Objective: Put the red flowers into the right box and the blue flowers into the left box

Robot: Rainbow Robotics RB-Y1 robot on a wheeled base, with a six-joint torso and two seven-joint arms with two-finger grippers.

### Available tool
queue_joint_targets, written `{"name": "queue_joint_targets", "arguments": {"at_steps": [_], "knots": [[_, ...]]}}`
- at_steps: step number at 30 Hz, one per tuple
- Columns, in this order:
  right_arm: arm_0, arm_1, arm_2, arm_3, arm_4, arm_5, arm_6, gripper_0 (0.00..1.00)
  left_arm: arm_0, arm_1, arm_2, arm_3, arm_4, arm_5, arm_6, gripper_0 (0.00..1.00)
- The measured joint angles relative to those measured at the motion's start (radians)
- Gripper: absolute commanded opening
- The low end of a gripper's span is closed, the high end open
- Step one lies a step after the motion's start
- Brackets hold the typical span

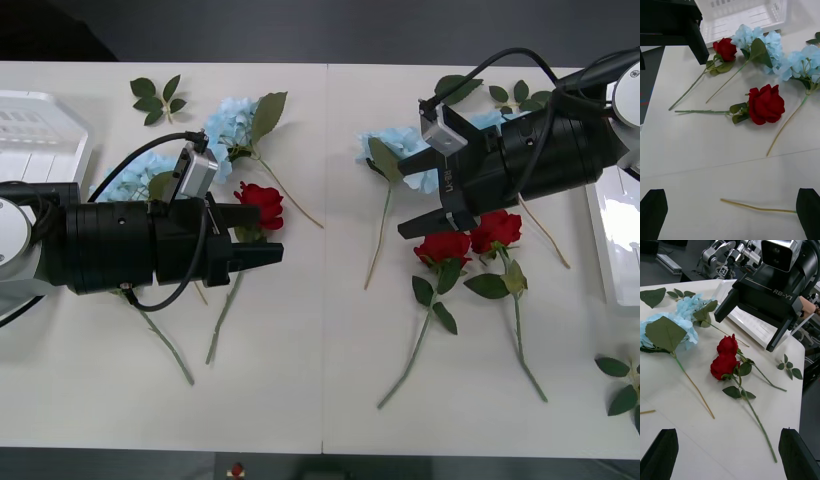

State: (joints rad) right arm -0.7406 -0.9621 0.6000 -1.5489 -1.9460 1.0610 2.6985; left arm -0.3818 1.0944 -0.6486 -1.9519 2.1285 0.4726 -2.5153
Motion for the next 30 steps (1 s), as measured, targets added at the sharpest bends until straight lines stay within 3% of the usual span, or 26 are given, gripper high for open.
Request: {"name": "queue_joint_targets", "arguments": {"at_steps": [10,13,18,22,25,30], "knots": [[0.033,0.011,0.021,0.001,0.000,-0.002,0.000,1.00,0.062,-0.001,-0.015,0.032,0.065,0.005,0.000,0.77],[0.046,0.016,0.023,0.002,0.000,-0.002,0.000,1.00,0.062,-0.001,0.060,0.073,0.065,0.060,0.000,0.77],[0.003,0.006,0.004,0.014,0.031,0.048,-0.027,1.00,0.061,-0.035,0.280,0.257,0.062,0.267,0.041,0.77],[-0.081,-0.011,0.003,0.065,0.127,0.117,-0.465,1.00,0.038,-0.099,0.416,0.440,-0.086,0.413,0.280,0.77],[-0.144,-0.012,0.003,0.147,0.221,0.177,-0.780,1.00,-0.018,-0.135,0.430,0.569,-0.166,0.492,0.338,0.77],[-0.236,-0.011,0.003,0.330,0.452,0.315,-0.844,1.00,-0.091,-0.203,0.433,0.663,-0.493,0.543,0.470,0.78]]}}
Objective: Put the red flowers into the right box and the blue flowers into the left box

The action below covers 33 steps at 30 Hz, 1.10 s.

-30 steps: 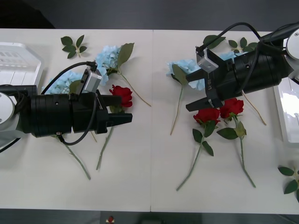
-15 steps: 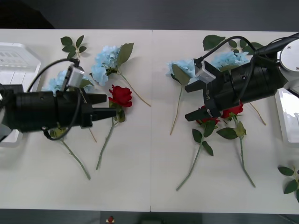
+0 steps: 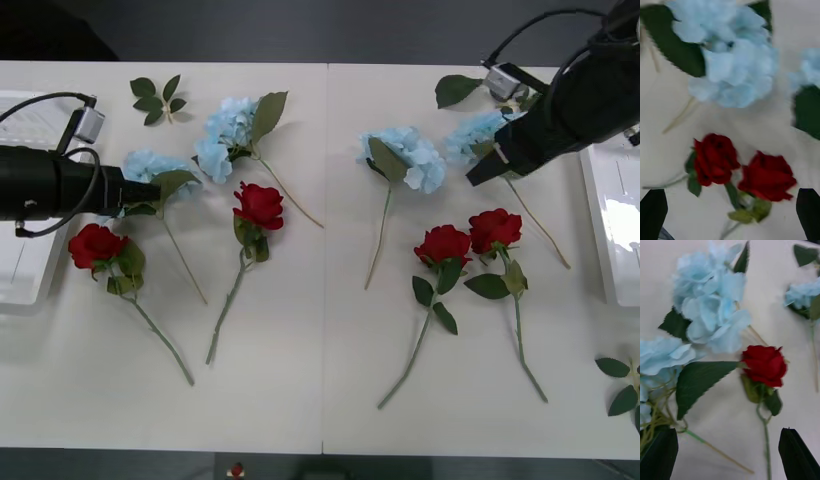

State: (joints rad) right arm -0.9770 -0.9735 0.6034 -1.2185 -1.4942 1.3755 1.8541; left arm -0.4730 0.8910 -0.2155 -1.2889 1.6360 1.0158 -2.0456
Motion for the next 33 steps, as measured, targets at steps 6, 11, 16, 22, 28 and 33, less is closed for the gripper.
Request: {"name": "queue_joint_targets", "arguments": {"at_steps": [6,11,16,22,28,33], "knots": [[-0.016,0.003,0.000,0.143,0.191,0.018,-0.100,1.00,0.039,-0.127,0.086,-0.090,-0.338,0.050,0.326,0.90],[-0.016,0.022,0.028,0.213,0.269,-0.058,-0.100,1.00,0.162,-0.164,0.175,-0.416,-0.522,0.183,0.563,0.97],[-0.016,0.096,0.050,0.292,0.347,-0.152,-0.100,1.00,0.258,-0.205,0.280,-0.721,-0.678,0.412,0.824,1.00],[-0.016,0.219,0.045,0.397,0.435,-0.263,-0.098,1.00,0.344,-0.316,0.383,-0.823,-0.881,0.549,0.803,1.00],[-0.016,0.294,0.045,0.457,0.500,-0.337,-0.095,1.00,0.427,-0.403,0.414,-0.823,-1.134,0.552,0.803,1.00],[-0.016,0.329,0.045,0.518,0.540,-0.390,-0.093,0.71,0.443,-0.443,0.396,-0.764,-1.235,0.440,0.804,1.00]]}}
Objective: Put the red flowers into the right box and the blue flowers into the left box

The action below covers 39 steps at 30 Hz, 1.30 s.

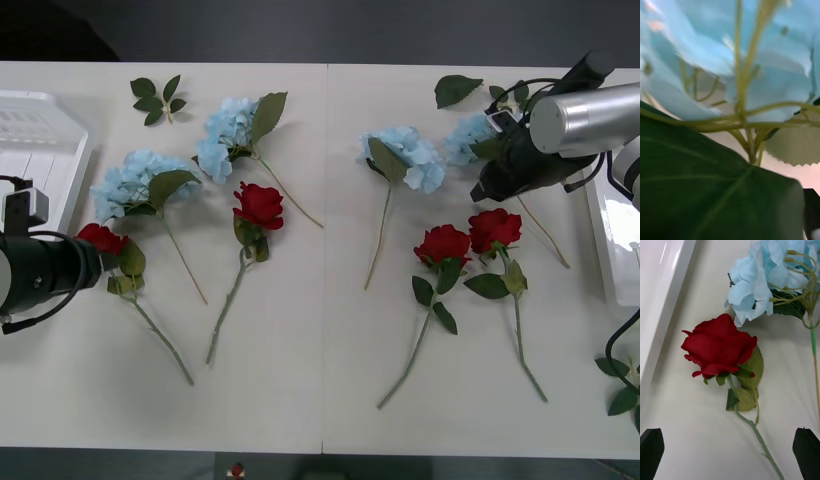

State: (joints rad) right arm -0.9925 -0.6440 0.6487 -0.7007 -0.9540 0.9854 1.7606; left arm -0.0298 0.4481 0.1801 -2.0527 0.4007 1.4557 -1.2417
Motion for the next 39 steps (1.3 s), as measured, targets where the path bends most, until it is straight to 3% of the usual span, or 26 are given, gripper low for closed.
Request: {"name": "queue_joint_targets", "arguments": {"at_steps": [1,2,7,15,24,28,29,30,31,32,39], "knots": [[0.000,0.005,0.000,0.013,0.004,-0.007,0.000,0.62,0.000,-0.001,-0.015,0.019,-0.019,-0.025,0.001,1.00],[0.000,0.009,0.000,0.023,0.007,-0.015,0.000,0.44,-0.001,0.000,-0.032,0.039,-0.033,-0.052,0.003,1.00],[0.000,0.020,0.000,0.052,0.024,-0.043,0.001,0.00,-0.016,0.000,-0.144,0.148,-0.087,-0.182,0.076,1.00],[0.000,0.020,0.000,0.052,0.032,-0.055,0.001,0.00,-0.059,0.000,-0.318,0.271,-0.260,-0.339,0.232,1.00],[-0.001,0.013,-0.036,0.051,-0.073,-0.040,0.008,0.00,-0.059,0.000,-0.324,0.346,-0.260,-0.435,0.261,1.00],[-0.002,-0.027,-0.125,0.027,-0.173,0.065,0.154,0.00,-0.059,0.000,-0.324,0.360,-0.260,-0.455,0.261,0.41],[-0.002,-0.042,-0.154,0.014,-0.213,0.098,0.222,0.00,-0.059,0.000,-0.324,0.364,-0.260,-0.459,0.261,0.41],[-0.002,-0.058,-0.183,0.003,-0.264,0.123,0.279,0.00,-0.059,0.000,-0.324,0.367,-0.260,-0.465,0.261,0.16],[-0.002,-0.074,-0.205,-0.006,-0.310,0.139,0.321,0.00,-0.059,0.000,-0.324,0.371,-0.260,-0.470,0.261,0.06],[-0.002,-0.092,-0.225,-0.017,-0.376,0.161,0.353,0.00,-0.059,0.000,-0.324,0.376,-0.260,-0.480,0.261,0.00],[-0.003,-0.207,-0.237,-0.082,-0.768,0.288,0.658,0.00,-0.059,0.000,-0.324,0.410,-0.262,-0.561,0.261,0.00]]}}
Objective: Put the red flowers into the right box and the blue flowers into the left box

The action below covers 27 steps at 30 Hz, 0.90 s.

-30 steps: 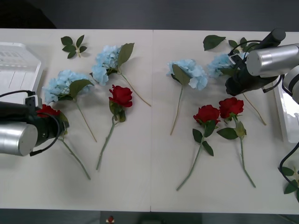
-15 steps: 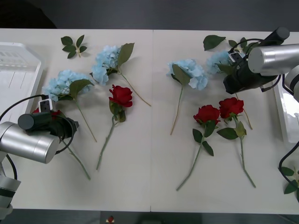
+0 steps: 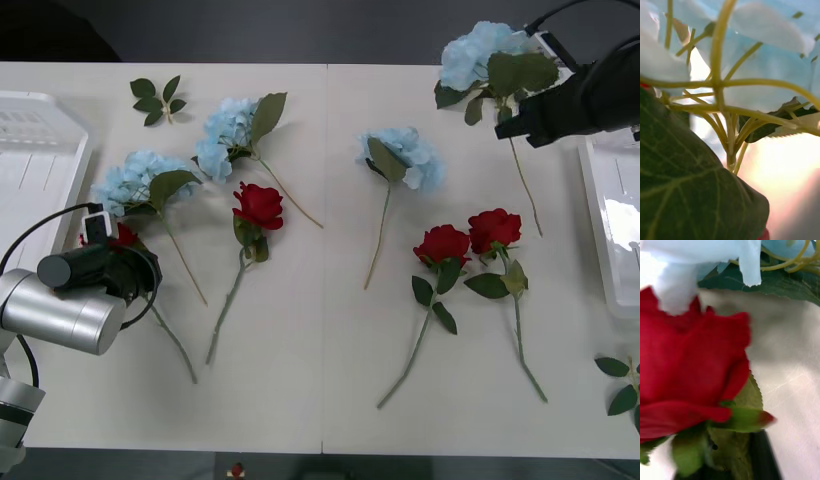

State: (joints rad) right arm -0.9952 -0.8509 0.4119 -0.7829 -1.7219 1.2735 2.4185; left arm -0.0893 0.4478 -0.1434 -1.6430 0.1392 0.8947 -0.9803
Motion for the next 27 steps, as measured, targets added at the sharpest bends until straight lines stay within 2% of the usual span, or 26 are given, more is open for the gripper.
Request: {"name": "queue_joint_targets", "arguments": {"at_steps": [8,11,17,21,27], "knots": [[0.000,0.011,0.008,-0.085,-0.347,0.088,0.095,0.00,0.000,0.016,0.000,-0.031,0.012,0.001,0.000,0.00],[0.000,0.053,-0.019,-0.094,-0.364,0.135,0.157,0.00,0.000,0.067,0.000,-0.098,0.067,0.035,-0.001,0.00],[0.000,0.157,-0.126,-0.095,-0.375,0.219,0.164,0.00,-0.017,0.207,0.012,-0.291,0.168,0.194,-0.004,0.00],[0.003,0.231,-0.172,-0.094,-0.395,0.220,0.164,0.00,-0.050,0.256,0.106,-0.364,0.217,0.285,-0.079,0.00],[0.009,0.299,-0.212,-0.057,-0.395,0.220,0.164,0.00,-0.100,0.262,0.312,-0.369,0.243,0.352,-0.280,0.00]]}}
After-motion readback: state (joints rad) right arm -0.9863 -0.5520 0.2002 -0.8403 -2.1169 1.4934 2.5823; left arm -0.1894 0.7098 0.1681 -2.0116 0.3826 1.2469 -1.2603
